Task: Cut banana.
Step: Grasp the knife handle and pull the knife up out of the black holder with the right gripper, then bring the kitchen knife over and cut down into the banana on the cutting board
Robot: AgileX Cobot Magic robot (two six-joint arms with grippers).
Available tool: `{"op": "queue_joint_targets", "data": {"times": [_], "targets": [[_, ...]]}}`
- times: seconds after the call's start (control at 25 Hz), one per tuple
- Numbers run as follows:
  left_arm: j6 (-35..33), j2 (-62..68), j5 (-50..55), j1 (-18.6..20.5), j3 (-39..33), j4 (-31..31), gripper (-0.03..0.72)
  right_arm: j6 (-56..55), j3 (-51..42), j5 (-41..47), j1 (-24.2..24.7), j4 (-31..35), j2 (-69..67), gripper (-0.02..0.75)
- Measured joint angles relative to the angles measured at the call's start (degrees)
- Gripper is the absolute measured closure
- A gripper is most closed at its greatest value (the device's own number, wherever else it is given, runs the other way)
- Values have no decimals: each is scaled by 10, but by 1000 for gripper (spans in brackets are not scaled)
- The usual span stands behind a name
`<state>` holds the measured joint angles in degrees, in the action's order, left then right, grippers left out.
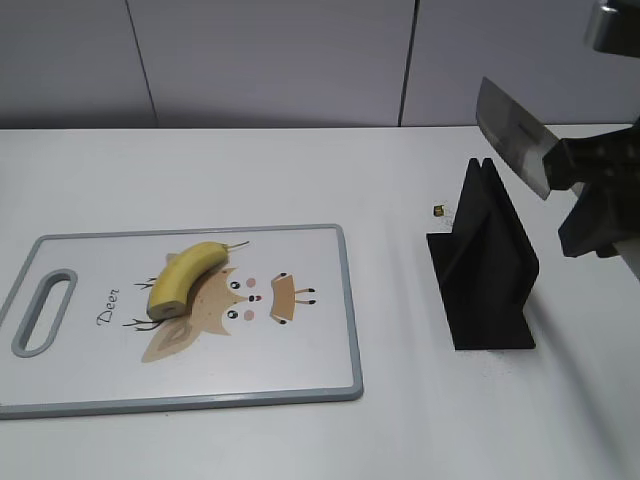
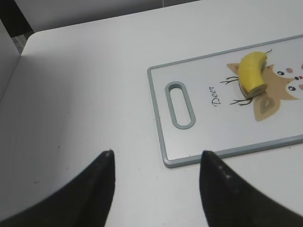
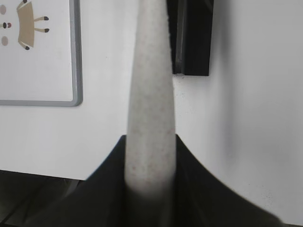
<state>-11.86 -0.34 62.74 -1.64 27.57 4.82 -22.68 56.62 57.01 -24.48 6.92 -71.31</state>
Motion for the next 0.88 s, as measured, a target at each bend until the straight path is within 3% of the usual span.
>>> {"op": "queue_joint_targets", "data": {"times": [0.44,0.88], "targets": [[0,0,0,0,0,1,136,11,0,12,0,-10,50,573],[0,8,-3,0,21,15,136,182,63,27,0,-13,50,573]]}}
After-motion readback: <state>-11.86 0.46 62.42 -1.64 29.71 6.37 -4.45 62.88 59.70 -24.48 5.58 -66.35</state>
